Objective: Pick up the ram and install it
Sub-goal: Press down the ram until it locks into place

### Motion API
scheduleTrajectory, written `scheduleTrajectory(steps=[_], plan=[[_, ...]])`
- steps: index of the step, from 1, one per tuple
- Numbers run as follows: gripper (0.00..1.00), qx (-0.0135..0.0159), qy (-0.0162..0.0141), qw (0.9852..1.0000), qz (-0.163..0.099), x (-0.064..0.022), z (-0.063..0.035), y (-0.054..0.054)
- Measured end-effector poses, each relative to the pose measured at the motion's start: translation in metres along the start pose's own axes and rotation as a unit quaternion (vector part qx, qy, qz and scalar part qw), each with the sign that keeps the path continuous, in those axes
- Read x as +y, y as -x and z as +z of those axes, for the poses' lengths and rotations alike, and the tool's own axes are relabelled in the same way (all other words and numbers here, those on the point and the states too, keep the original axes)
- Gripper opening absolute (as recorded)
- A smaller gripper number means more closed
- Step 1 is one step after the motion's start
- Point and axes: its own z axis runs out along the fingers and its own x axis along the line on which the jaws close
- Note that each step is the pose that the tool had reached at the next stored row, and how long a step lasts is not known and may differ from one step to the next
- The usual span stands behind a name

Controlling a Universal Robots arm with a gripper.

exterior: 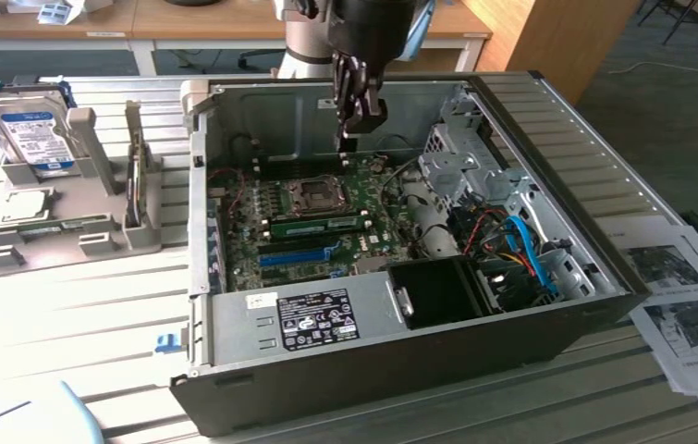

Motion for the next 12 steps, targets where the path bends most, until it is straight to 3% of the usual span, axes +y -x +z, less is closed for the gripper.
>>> scheduleTrajectory(steps=[5,8,12], plan=[[0.09,-0.0001,0.0000,1.0000,0.000,-0.0001,0.0000,0.000],[0.09,-0.0001,0.0000,1.0000,0.000,-0.0276,-0.0014,0.000],[0.09,0.0000,0.0000,1.0000,0.000,-0.0336,-0.0017,0.000]])
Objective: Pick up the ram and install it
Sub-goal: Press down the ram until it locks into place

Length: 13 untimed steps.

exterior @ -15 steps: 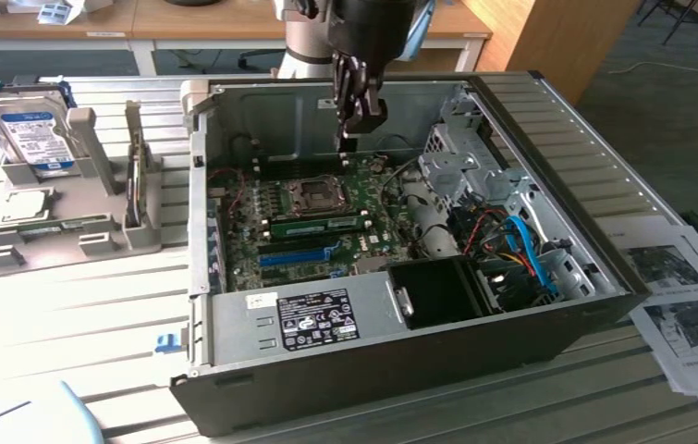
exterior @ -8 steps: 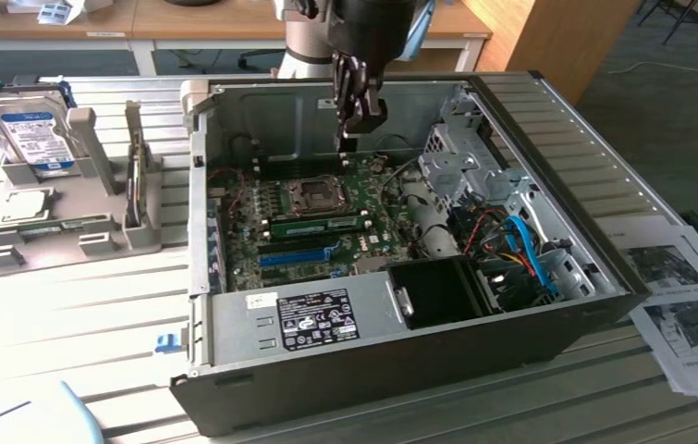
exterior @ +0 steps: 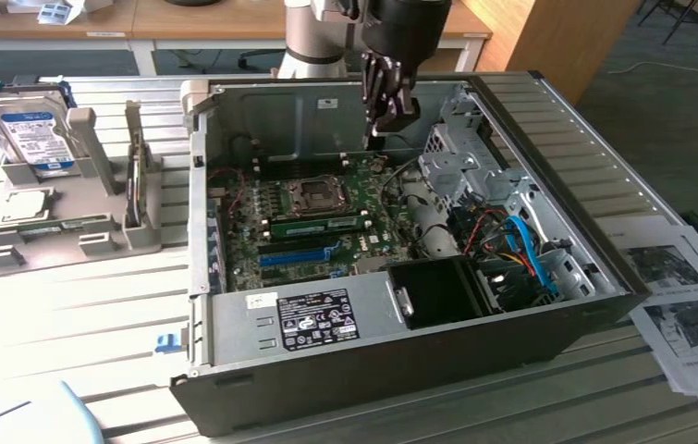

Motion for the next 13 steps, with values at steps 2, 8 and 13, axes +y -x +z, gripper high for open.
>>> scheduleTrajectory(steps=[2,8,13], plan=[[0.09,0.0000,0.0000,1.0000,0.000,0.0000,0.0000,0.0000],[0.09,-0.0001,-0.0010,1.0000,0.000,0.0000,0.0000,0.0000],[0.09,-0.0001,-0.0070,1.0000,0.000,0.0006,0.0001,0.0000]])
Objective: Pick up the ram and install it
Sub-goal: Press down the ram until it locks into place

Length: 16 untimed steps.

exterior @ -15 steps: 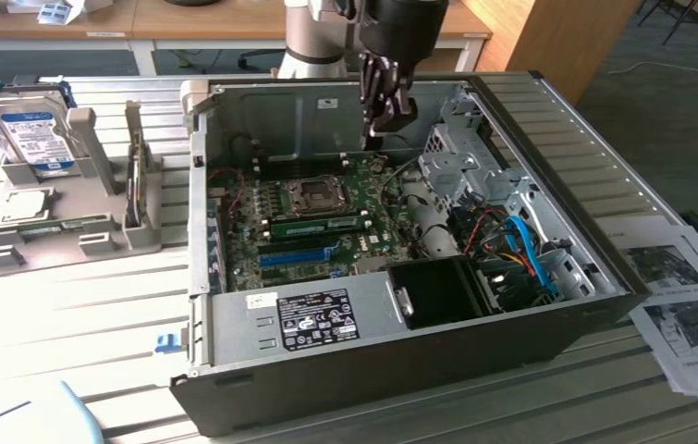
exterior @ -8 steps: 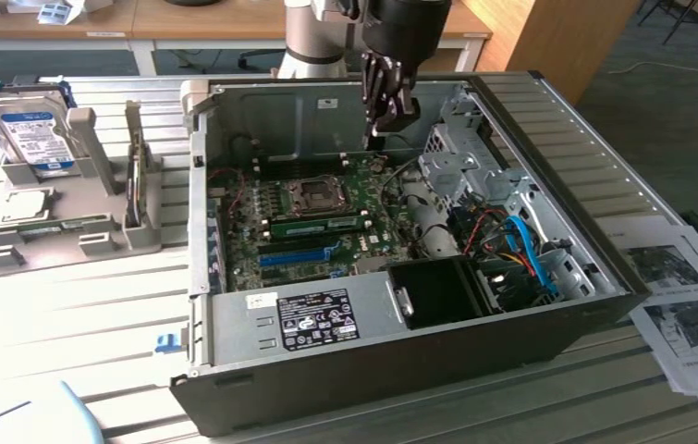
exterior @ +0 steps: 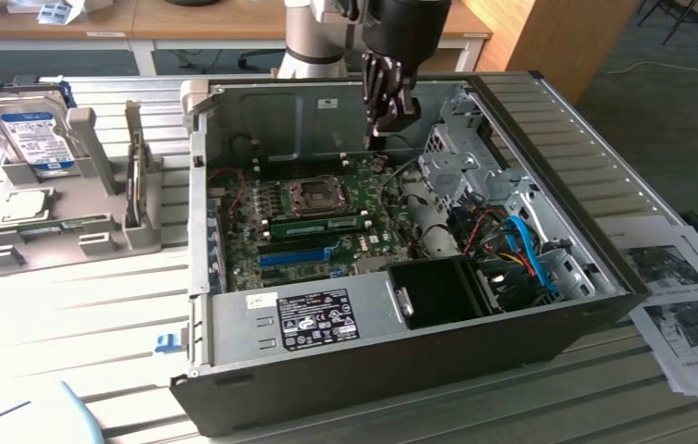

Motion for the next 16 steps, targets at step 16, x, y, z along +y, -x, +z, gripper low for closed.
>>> scheduleTrajectory(steps=[16], plan=[[0.09,-0.0004,-0.0047,1.0000,0.000,0.0004,0.0057,0.0001]])
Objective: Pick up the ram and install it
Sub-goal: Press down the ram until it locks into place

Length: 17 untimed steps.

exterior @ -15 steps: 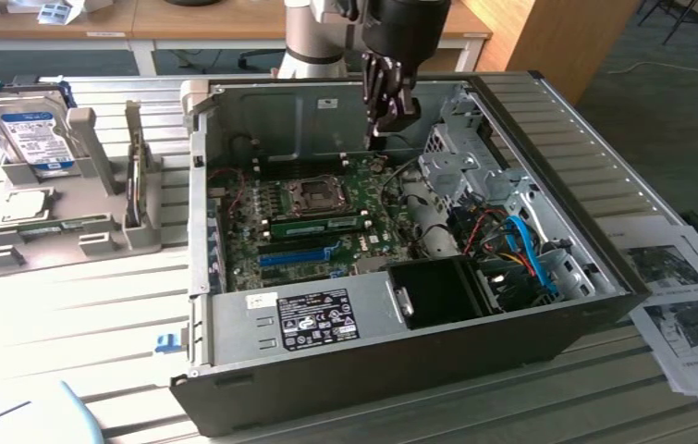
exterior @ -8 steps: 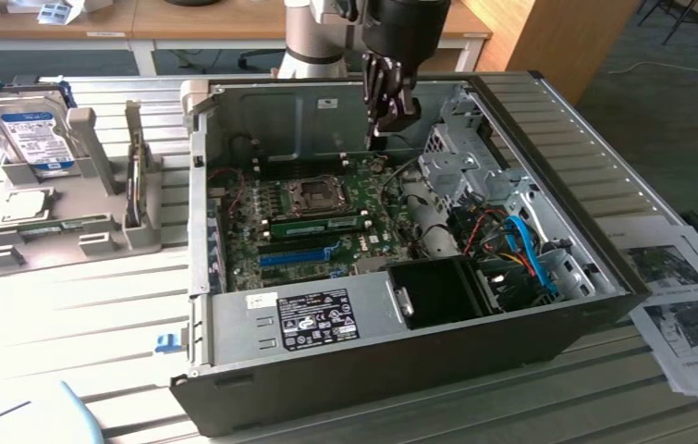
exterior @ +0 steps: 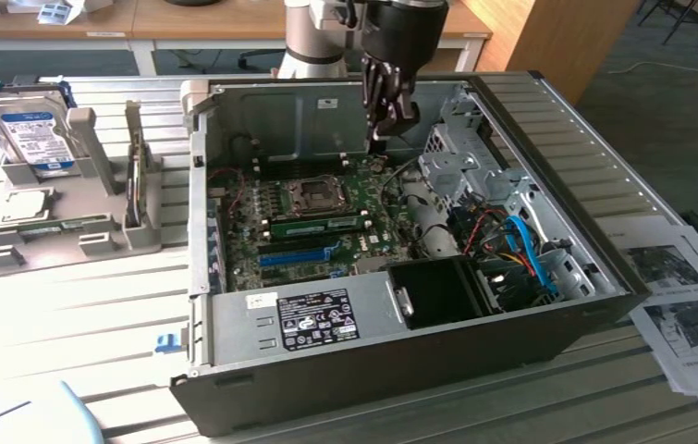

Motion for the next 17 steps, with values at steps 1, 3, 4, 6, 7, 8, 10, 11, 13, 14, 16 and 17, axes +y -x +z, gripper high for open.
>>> scheduleTrajectory(steps=[1,3,4,6,7,8,10,11,13,14,16,17], plan=[[0.09,0.0000,0.0000,1.0000,0.000,0.0000,0.0010,0.000],[0.09,-0.0001,0.0000,1.0000,0.000,-0.0001,0.0032,0.000],[0.09,-0.0001,0.0000,1.0000,0.000,-0.0001,0.0043,0.000],[0.09,0.0000,0.0000,1.0000,0.000,-0.0002,0.0062,0.000],[0.09,0.0000,0.0000,1.0000,0.000,-0.0002,0.0071,0.000],[0.09,0.0000,0.0000,1.0000,0.000,-0.0002,0.0082,0.000],[0.09,0.0000,0.0000,1.0000,0.000,-0.0003,0.0101,0.000],[0.09,0.0000,0.0000,1.0000,0.000,-0.0003,0.0111,0.000],[0.09,0.0000,0.0000,1.0000,0.000,-0.0004,0.0130,0.000],[0.09,0.0000,0.0000,1.0000,0.000,-0.0004,0.0141,0.000],[0.09,-0.0001,0.0000,1.0000,0.000,-0.0005,0.0160,0.000],[0.09,0.0000,0.0000,1.0000,0.000,-0.0005,0.0169,0.000]])
